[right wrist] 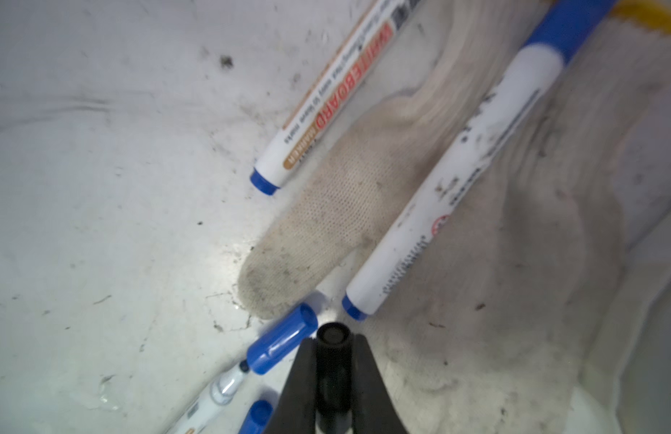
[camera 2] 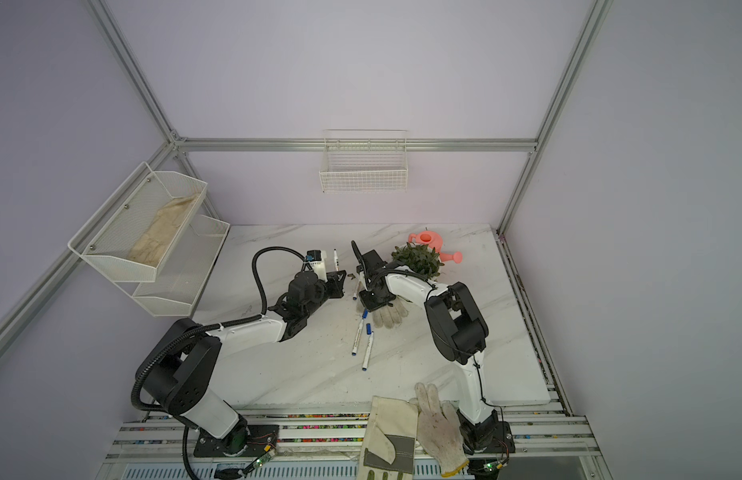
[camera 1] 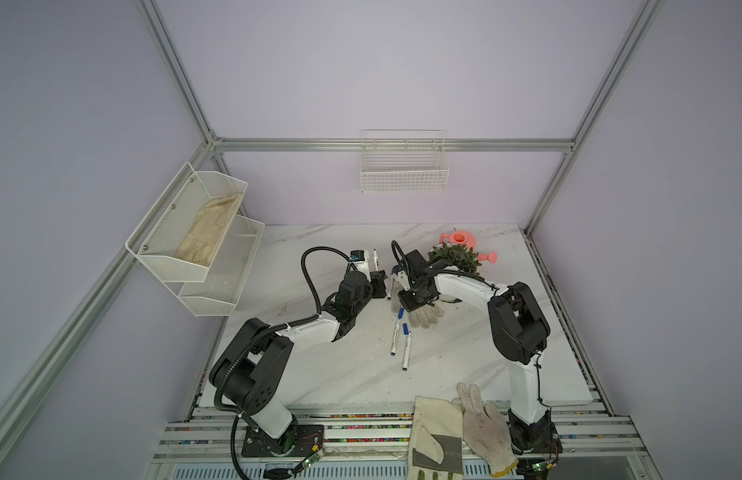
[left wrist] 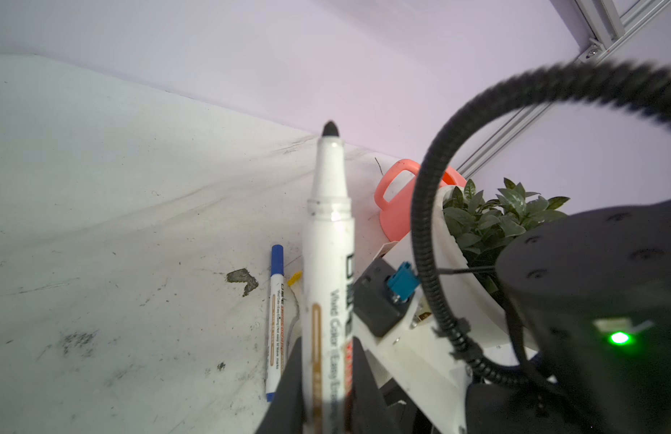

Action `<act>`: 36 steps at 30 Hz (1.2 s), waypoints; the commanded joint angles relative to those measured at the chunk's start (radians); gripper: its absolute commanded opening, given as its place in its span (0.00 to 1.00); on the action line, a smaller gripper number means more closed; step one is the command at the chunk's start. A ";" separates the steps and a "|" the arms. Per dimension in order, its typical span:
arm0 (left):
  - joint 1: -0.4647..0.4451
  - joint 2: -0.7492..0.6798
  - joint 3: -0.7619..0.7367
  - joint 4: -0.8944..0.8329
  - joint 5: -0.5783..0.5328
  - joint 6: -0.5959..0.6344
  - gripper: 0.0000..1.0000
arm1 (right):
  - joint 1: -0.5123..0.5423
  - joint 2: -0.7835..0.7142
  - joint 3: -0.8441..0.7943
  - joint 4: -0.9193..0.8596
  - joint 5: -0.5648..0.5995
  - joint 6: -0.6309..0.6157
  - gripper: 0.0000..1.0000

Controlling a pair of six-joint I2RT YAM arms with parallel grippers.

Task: Insert the pens into the pen caps
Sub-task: 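Close the right gripper on the black cap and lift it, then raise the black cap with the right gripper above the left-held marker tip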

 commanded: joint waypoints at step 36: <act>-0.083 0.055 0.111 0.033 0.260 0.173 0.00 | -0.159 -0.281 -0.155 0.582 -0.448 0.227 0.04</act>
